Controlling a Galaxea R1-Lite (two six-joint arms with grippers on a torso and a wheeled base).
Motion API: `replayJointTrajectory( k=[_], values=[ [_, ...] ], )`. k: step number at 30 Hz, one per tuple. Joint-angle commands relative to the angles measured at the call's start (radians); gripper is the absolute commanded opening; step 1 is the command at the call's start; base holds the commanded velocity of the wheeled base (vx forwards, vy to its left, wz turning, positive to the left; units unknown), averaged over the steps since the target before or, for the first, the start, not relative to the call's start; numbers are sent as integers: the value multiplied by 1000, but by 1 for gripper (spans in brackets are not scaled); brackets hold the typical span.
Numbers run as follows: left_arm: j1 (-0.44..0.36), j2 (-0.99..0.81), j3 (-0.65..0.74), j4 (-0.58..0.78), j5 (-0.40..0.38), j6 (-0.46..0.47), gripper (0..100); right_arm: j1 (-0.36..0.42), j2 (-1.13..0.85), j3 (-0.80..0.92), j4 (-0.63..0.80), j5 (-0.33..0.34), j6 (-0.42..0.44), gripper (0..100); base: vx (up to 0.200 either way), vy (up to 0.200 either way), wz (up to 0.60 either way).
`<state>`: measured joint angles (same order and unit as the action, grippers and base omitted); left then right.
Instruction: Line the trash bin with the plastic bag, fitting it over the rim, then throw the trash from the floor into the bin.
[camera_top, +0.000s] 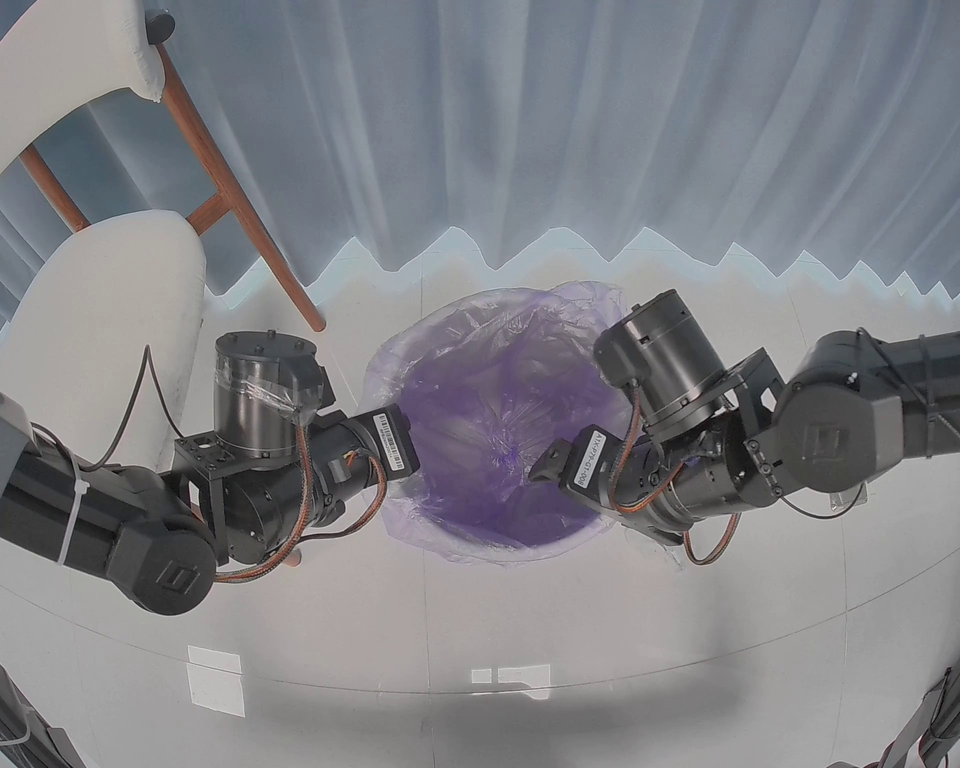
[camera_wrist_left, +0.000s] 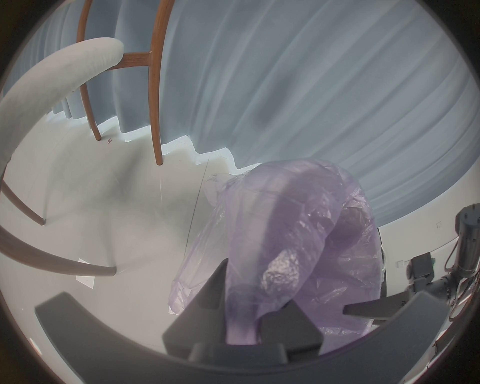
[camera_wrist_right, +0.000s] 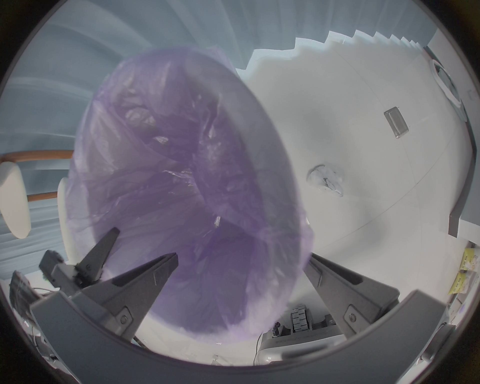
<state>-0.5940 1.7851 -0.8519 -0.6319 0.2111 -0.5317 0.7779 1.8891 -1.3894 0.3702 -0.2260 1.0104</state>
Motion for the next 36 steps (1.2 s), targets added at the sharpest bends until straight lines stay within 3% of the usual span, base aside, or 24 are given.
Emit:
replayJointTrajectory(
  k=[1,16,17,23,29,36],
  values=[
    [-7,-1,1,0,1,-1,0,-14,77,-31,-1,-1,5,0,0,0,0],
    [-15,2,24,-5,-1,-2,0,-14,85,-33,-1,-4,2,0,0,0,0],
    [-15,2,22,-12,-1,-7,100,-15,85,-33,-1,-6,0,0,0,0,0],
    [-6,-46,45,-126,-9,-14,100,-55,74,-30,1,-4,-9,0,0,0,0],
    [2,-148,125,-134,-15,-16,100,-121,77,-28,1,4,-29,0,0,0,0],
    [2,-196,178,-130,-16,-83,100,-163,76,-33,-2,25,-35,0,0,0,0]
  ],
)
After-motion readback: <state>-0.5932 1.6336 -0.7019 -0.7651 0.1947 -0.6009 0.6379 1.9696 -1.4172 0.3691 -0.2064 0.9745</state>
